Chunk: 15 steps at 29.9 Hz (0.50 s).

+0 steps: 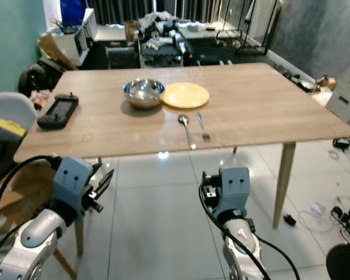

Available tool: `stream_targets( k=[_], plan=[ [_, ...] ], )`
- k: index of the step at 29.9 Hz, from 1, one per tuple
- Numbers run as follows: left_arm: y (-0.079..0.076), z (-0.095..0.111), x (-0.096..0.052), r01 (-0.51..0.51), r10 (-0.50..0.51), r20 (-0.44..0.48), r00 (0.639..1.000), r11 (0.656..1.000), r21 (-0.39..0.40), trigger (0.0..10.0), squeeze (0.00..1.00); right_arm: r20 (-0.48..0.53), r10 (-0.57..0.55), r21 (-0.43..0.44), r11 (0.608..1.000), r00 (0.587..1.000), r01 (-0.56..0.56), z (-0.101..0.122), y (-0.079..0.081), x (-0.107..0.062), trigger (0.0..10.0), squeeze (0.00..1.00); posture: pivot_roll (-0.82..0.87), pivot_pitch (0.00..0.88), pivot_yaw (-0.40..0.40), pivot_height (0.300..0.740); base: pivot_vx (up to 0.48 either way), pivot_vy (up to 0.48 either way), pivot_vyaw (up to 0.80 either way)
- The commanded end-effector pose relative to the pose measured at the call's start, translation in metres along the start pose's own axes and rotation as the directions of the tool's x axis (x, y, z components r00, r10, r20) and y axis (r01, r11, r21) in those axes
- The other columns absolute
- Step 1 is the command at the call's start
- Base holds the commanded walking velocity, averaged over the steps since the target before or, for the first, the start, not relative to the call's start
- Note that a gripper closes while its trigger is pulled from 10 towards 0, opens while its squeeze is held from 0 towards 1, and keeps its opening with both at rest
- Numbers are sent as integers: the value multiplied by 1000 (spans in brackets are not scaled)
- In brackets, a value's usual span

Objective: Setting the table

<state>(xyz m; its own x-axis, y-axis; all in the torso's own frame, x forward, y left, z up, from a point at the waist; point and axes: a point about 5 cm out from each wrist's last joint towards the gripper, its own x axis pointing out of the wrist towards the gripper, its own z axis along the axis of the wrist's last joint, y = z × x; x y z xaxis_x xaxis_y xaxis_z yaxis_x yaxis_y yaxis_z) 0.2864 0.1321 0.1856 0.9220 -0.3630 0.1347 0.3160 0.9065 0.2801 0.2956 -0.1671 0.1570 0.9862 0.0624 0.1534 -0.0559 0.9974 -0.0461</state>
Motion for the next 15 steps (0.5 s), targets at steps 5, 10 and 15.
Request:
stream_targets(
  k=[5,10,15],
  plan=[
    [0,-2,-2,-3,3,-16,1000,1000,3,10000,0,-15,-11,-1,1000,1000,11,-4,-3,-2,10000,0,101,87,101,740,478,0,0],
    [1,-3,-2,-4,4,-19,1000,1000,3,10000,0,-32,-23,-24,999,999,22,-6,-4,-3,10000,0,101,91,101,740,472,0,0],
    [0,-3,-3,-3,3,-22,1000,1000,2,10000,0,-37,-24,-21,999,999,23,-6,-4,-3,10000,0,99,93,101,740,472,0,0]
  ],
)
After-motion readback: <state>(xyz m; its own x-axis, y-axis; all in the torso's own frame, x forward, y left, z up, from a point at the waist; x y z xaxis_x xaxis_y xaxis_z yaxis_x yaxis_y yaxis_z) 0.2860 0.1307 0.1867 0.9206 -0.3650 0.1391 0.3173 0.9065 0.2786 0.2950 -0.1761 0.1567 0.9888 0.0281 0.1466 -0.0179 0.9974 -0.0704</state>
